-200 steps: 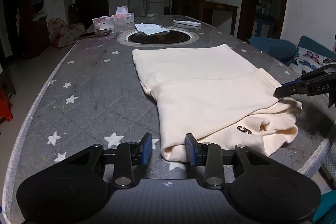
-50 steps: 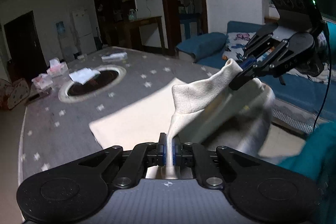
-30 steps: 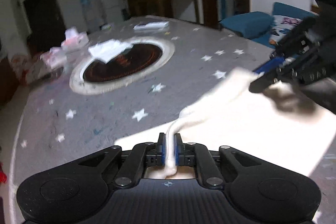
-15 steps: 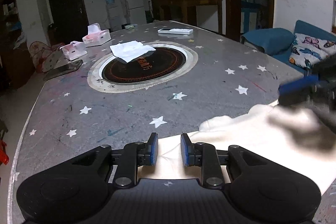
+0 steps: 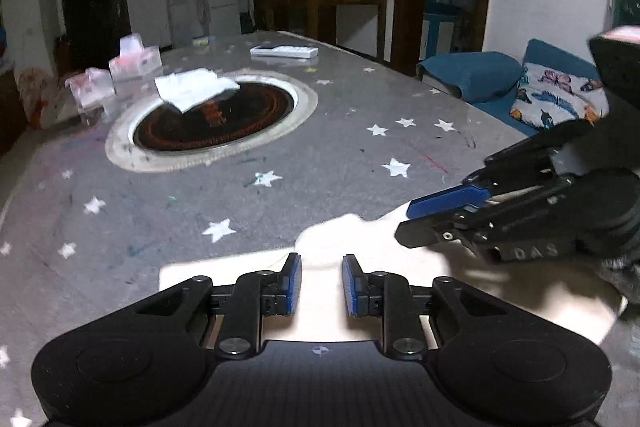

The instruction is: Fold clothes

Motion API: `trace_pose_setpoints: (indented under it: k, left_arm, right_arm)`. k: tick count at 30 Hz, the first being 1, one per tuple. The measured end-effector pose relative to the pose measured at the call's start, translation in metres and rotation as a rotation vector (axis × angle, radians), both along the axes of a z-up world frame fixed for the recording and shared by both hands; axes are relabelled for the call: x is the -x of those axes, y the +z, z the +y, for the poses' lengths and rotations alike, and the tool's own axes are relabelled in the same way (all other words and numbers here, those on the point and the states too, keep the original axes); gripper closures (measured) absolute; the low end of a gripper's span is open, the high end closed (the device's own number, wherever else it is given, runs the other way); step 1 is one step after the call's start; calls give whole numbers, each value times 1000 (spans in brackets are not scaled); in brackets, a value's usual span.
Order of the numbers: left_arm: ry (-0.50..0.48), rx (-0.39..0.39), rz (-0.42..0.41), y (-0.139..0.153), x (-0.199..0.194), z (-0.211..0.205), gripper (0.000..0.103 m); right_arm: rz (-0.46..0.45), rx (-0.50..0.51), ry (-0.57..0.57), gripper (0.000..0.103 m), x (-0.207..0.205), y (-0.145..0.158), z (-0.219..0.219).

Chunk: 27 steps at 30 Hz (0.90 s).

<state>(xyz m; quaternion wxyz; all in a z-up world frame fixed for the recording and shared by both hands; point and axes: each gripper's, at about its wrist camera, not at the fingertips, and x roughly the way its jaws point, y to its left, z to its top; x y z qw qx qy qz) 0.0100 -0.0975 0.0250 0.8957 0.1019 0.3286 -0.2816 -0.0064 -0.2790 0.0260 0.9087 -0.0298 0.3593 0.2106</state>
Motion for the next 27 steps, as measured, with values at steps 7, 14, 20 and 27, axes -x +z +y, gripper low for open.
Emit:
trace_pose_setpoints:
  k: [7,14,20,27]
  left_arm:
    - [54,34,46,-2,-3,-1,78]
    - [105,59,88,0,0,-2,78]
    - [115,62,92,4,2,1,75]
    - [98,20,-4,14,33,6,75]
  right_arm:
    - [-23,77,52,89,-8,-1,-2]
    - [-26,132,34,80,-15,4,-4]
    - [-43,125,22,81,-3,15,-5]
    - [-79,78,114,80,57,31,15]
